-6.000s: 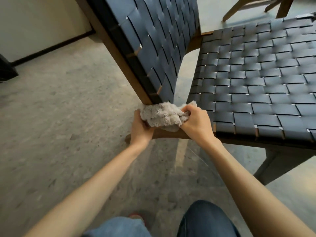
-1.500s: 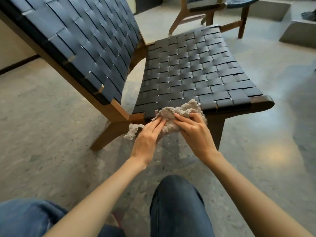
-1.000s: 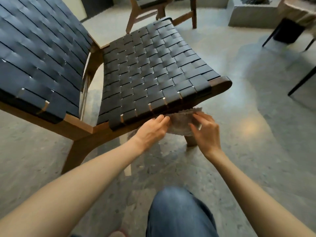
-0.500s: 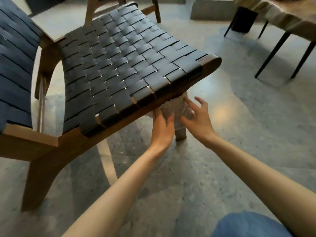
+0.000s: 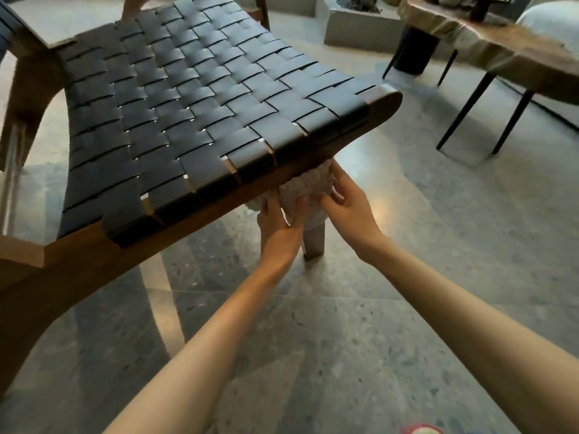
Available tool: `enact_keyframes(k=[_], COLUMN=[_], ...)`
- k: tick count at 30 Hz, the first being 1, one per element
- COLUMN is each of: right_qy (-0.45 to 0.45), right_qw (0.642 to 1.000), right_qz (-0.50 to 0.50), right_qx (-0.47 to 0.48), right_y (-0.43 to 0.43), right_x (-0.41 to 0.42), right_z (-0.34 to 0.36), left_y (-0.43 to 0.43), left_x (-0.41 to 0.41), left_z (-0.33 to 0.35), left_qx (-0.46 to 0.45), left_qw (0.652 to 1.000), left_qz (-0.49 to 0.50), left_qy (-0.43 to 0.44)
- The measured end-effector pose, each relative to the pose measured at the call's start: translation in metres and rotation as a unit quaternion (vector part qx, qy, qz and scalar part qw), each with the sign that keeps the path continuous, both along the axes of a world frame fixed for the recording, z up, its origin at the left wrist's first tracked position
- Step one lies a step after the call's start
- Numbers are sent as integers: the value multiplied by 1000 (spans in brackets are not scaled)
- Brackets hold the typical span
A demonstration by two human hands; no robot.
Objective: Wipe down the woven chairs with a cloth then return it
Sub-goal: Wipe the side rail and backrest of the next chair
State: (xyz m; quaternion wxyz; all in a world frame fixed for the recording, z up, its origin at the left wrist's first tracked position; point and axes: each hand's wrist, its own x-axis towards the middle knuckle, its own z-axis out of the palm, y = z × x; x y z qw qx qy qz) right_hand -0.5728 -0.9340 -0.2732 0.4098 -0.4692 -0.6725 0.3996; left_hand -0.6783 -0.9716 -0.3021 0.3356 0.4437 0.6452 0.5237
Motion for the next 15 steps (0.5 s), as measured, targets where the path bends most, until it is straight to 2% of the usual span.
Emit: enact_keyframes(k=[4,8,11,15], right_qy=[0,-14,-2,-19], right_qw=[999,994,995,995], right_qz=[-19,-28,-18,18], right_qx=[50,102,100,92], right_y=[-5,3,16,30], right_x=[-7,-11,-3,13], right_z=[-4,-8,-31,-80], left_y=[-1,6,20,28], left_x=[3,10,15,23], left_z=[-6,-11,-27,-64], left_qx=[63,83,58,43], left_qw=[998,994,995,997], left_qz=[-4,33,74,60], left_qy=[-28,-63,-35,-24])
